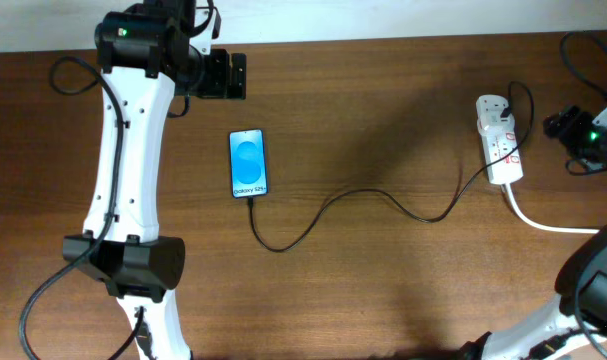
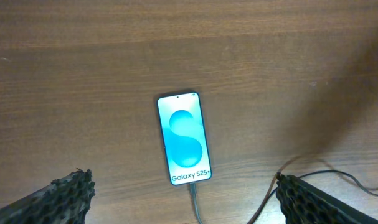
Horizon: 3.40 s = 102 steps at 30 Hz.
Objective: Plug charger to phone and switch on socket
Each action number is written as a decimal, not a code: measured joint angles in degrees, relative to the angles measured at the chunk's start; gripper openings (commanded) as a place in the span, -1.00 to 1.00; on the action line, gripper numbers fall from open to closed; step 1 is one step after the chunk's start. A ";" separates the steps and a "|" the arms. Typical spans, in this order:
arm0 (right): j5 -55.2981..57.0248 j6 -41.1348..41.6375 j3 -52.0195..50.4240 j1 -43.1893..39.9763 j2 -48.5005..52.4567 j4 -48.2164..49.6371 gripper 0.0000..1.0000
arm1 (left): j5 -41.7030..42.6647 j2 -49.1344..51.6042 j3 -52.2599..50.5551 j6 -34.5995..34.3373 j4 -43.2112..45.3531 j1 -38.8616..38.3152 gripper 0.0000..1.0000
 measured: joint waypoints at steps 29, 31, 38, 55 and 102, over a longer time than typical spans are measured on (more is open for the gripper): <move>6.69 -4.24 6.64 6.23 14.64 -1.44 0.61 | -0.02 0.00 0.00 0.00 -1.09 0.00 0.99; 6.93 -4.22 6.84 6.19 14.64 -1.97 0.62 | 0.00 0.00 0.00 0.00 -1.09 0.00 0.99; 7.15 -4.22 6.95 6.19 14.64 -2.69 0.61 | 0.00 0.00 0.00 0.00 -1.09 0.00 0.98; 8.35 -4.02 7.50 6.99 14.62 -4.07 0.61 | -0.02 0.00 0.00 0.00 -1.09 0.00 0.99; 2.73 -12.17 40.22 21.07 -21.53 -66.12 0.97 | 0.00 0.00 0.00 0.00 -0.85 0.00 0.99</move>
